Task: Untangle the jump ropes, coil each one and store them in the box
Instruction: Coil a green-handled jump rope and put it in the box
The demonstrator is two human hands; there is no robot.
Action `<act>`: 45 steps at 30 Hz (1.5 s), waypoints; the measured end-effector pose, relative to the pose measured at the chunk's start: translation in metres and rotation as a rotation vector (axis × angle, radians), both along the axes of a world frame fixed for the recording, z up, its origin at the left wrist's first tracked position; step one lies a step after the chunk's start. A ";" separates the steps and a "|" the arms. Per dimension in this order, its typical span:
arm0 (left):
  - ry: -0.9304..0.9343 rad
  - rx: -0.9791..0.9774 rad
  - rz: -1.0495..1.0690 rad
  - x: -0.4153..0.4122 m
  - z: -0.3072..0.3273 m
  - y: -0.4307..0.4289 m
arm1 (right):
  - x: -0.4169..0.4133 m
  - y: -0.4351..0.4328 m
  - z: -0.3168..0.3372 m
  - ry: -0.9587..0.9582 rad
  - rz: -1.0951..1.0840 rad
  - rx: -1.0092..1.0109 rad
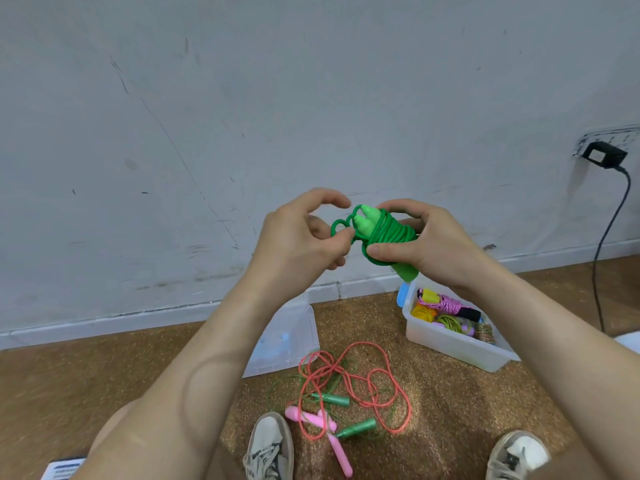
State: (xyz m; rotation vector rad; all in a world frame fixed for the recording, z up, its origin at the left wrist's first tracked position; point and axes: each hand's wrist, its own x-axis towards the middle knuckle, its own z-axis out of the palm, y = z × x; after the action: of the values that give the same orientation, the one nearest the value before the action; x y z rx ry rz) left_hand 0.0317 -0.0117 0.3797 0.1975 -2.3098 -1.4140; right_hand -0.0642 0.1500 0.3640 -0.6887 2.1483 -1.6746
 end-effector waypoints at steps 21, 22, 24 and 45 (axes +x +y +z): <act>0.127 0.554 -0.010 -0.014 -0.010 -0.014 | 0.008 -0.016 -0.010 -0.293 0.088 -0.332; 0.115 0.500 -0.006 -0.015 -0.010 -0.015 | 0.007 -0.016 -0.009 -0.293 0.106 -0.343; 0.096 0.286 0.008 -0.015 -0.011 -0.018 | 0.008 -0.015 -0.007 -0.286 0.153 -0.355; -0.268 -0.517 -0.169 0.002 0.006 -0.026 | 0.013 -0.022 -0.017 0.052 0.086 -0.148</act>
State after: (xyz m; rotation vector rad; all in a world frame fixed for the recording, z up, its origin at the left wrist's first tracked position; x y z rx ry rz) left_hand 0.0333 -0.0382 0.3862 0.0364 -2.8827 -0.8504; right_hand -0.0515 0.1283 0.3465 -0.8622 2.0128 -1.8020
